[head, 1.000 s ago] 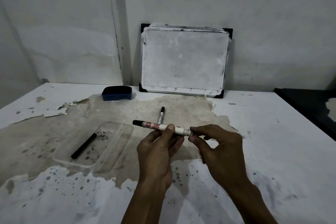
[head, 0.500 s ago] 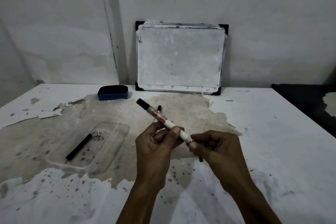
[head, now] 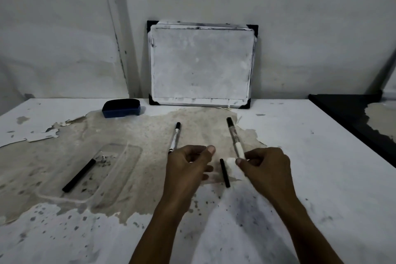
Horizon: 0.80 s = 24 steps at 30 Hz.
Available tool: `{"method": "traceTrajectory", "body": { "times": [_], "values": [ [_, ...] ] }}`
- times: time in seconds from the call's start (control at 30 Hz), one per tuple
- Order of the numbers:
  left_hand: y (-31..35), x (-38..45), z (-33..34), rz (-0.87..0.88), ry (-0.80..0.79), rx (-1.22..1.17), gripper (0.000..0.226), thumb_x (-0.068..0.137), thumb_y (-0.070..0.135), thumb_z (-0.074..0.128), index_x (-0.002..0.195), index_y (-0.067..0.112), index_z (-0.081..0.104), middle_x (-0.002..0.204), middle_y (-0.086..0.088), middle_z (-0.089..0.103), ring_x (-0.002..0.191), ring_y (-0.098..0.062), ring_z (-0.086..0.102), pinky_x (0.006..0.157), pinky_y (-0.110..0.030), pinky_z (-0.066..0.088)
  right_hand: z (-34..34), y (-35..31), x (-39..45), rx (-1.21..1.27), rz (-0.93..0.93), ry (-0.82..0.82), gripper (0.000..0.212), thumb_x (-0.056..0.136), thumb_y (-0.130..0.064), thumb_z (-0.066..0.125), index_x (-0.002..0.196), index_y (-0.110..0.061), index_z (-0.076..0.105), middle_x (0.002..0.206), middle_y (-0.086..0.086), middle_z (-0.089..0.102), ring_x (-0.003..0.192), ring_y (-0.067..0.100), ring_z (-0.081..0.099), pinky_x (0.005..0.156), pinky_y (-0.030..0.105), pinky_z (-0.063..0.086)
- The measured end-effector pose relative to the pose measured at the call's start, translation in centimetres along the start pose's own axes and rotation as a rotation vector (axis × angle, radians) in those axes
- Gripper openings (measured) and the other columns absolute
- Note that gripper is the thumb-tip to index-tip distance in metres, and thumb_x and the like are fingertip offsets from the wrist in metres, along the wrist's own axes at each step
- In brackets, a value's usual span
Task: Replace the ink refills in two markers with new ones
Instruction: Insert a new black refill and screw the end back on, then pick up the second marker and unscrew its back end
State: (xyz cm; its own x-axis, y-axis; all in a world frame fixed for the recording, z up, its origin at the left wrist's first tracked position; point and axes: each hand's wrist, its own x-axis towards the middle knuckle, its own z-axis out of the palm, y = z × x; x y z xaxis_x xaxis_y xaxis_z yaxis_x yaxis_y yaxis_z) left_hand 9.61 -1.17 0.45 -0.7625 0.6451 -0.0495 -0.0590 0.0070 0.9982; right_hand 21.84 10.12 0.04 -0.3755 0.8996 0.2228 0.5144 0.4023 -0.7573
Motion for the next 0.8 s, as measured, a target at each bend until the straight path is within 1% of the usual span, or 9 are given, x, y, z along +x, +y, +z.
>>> {"method": "traceTrajectory", "body": {
  "times": [0.07,0.17,0.3,0.37,0.43,0.57,0.63,0.73,0.8],
  "values": [
    [0.0,0.5,-0.8,-0.015,0.030,-0.011,0.004,0.090,0.021,0.070,0.090,0.019,0.073,0.083,-0.004,0.078,0.067,-0.016,0.076,0.063,-0.029,0.062,0.2,1.1,1.7,-0.091,0.091,0.049,0.026,0.071,-0.032,0.079,0.091,-0.015,0.076,0.070,0.000,0.068,0.075,0.023,0.068,0.067,0.030,0.053],
    [-0.1,1.4,-1.9,-0.030,0.057,0.008,0.005,0.091,0.016,0.068,0.091,0.016,0.073,0.084,-0.006,0.077,0.070,-0.020,0.075,0.063,-0.030,0.060,0.7,2.5,3.7,-0.241,0.161,0.095,0.021,0.074,-0.032,0.073,0.087,-0.015,0.073,0.081,0.009,0.072,0.077,0.031,0.067,0.063,0.029,0.047],
    [-0.3,2.7,-3.2,-0.009,0.109,0.076,0.006,0.092,0.013,0.067,0.092,0.018,0.071,0.086,-0.007,0.076,0.074,-0.023,0.075,0.063,-0.029,0.058,1.3,4.1,5.0,-0.348,0.132,0.140,0.026,0.080,-0.036,0.065,0.075,-0.010,0.067,0.071,0.009,0.067,0.069,0.032,0.064,0.062,0.033,0.050],
    [-0.6,3.7,-3.6,0.007,0.149,0.130,0.008,0.091,0.013,0.068,0.097,0.013,0.074,0.086,-0.008,0.076,0.073,-0.022,0.074,0.061,-0.030,0.057,1.5,4.5,5.2,-0.365,0.113,0.174,0.036,0.084,-0.042,0.060,0.067,-0.011,0.063,0.065,0.008,0.065,0.063,0.031,0.063,0.060,0.033,0.050],
    [-1.0,4.8,-3.9,0.027,0.194,0.204,0.015,0.090,0.014,0.070,0.102,0.007,0.075,0.084,-0.008,0.076,0.070,-0.019,0.073,0.058,-0.027,0.054,1.7,4.7,5.3,-0.374,0.102,0.191,0.040,0.086,-0.045,0.058,0.066,-0.011,0.063,0.064,0.007,0.065,0.063,0.031,0.063,0.060,0.033,0.049],
    [-1.7,7.3,-3.5,0.117,0.288,0.509,0.018,0.088,0.011,0.070,0.104,0.003,0.076,0.090,-0.011,0.076,0.062,-0.007,0.060,0.053,-0.017,0.047,1.6,4.7,5.1,-0.400,0.102,0.190,0.039,0.087,-0.046,0.056,0.075,-0.011,0.067,0.074,0.010,0.069,0.071,0.033,0.066,0.065,0.034,0.048],
    [-2.2,8.8,-3.1,0.114,0.303,0.661,0.019,0.088,0.012,0.069,0.102,0.001,0.076,0.093,-0.014,0.075,0.061,-0.010,0.056,0.051,-0.021,0.044,1.4,4.5,4.8,-0.392,0.104,0.186,0.040,0.088,-0.047,0.055,0.078,-0.011,0.069,0.077,0.011,0.070,0.074,0.034,0.066,0.066,0.034,0.047],
    [-2.8,10.4,-2.5,0.028,0.279,0.915,0.026,0.088,0.026,0.069,0.101,0.004,0.071,0.096,-0.012,0.070,0.077,-0.023,0.062,0.060,-0.031,0.046,0.9,4.4,4.2,-0.326,0.125,0.150,0.039,0.086,-0.048,0.060,0.084,-0.010,0.068,0.083,0.011,0.071,0.080,0.034,0.067,0.066,0.032,0.044],
    [-2.6,10.9,-2.2,0.010,0.249,1.036,0.030,0.090,0.030,0.067,0.107,0.006,0.066,0.106,-0.013,0.067,0.094,-0.030,0.065,0.069,-0.036,0.050,0.5,4.2,3.9,-0.291,0.139,0.134,0.039,0.083,-0.049,0.063,0.091,-0.011,0.068,0.090,0.010,0.071,0.086,0.033,0.067,0.067,0.030,0.042]
  ]
}}
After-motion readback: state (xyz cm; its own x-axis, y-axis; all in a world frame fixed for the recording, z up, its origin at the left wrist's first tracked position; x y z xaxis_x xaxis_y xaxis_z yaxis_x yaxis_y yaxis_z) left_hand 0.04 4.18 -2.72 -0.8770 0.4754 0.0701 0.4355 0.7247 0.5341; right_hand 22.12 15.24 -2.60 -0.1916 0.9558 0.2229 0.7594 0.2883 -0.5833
